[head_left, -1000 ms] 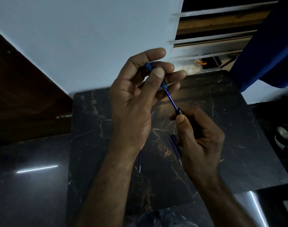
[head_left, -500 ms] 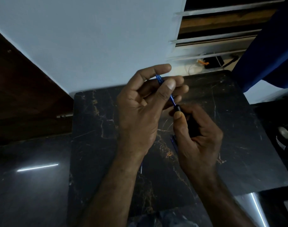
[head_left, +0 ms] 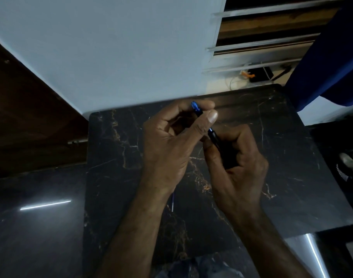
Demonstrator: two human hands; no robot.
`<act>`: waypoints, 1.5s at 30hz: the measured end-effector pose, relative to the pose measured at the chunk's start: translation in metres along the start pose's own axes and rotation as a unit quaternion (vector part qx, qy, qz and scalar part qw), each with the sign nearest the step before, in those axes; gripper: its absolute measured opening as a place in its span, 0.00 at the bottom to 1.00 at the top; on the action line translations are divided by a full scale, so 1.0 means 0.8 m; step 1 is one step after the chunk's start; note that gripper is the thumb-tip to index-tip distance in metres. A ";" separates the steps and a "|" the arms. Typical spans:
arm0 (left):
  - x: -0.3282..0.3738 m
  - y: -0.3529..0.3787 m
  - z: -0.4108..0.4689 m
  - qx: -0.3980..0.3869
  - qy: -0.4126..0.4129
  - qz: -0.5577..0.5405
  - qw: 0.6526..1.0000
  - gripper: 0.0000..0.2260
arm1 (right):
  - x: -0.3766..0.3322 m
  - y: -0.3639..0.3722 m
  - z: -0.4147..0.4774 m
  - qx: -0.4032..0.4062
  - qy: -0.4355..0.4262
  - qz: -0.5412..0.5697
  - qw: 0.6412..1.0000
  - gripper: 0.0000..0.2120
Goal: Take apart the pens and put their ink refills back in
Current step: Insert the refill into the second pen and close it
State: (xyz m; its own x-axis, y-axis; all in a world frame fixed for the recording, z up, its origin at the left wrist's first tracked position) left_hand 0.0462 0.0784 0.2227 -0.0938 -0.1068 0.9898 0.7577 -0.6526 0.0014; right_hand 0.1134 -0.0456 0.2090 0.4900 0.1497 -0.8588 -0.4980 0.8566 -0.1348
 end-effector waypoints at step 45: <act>0.008 -0.016 -0.038 0.011 0.051 -0.051 0.997 0.11 | -0.004 -0.050 0.019 -0.049 0.250 0.364 0.896 0.08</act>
State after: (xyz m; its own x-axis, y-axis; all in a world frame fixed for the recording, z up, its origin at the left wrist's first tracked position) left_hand 0.0160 0.0630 0.2244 -0.2352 -0.1165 0.9649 0.7547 -0.6475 0.1057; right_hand 0.1423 -0.0733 0.2248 -0.3597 0.3895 -0.8479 -0.6276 0.5714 0.5288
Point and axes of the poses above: each hand's wrist, its own z-axis towards the middle knuckle, its own y-axis out of the palm, x = y × z, the point moved 4 cm from there along z, towards the middle knuckle, and after that the axes turned 14 degrees about z, right-handed, at the moved point
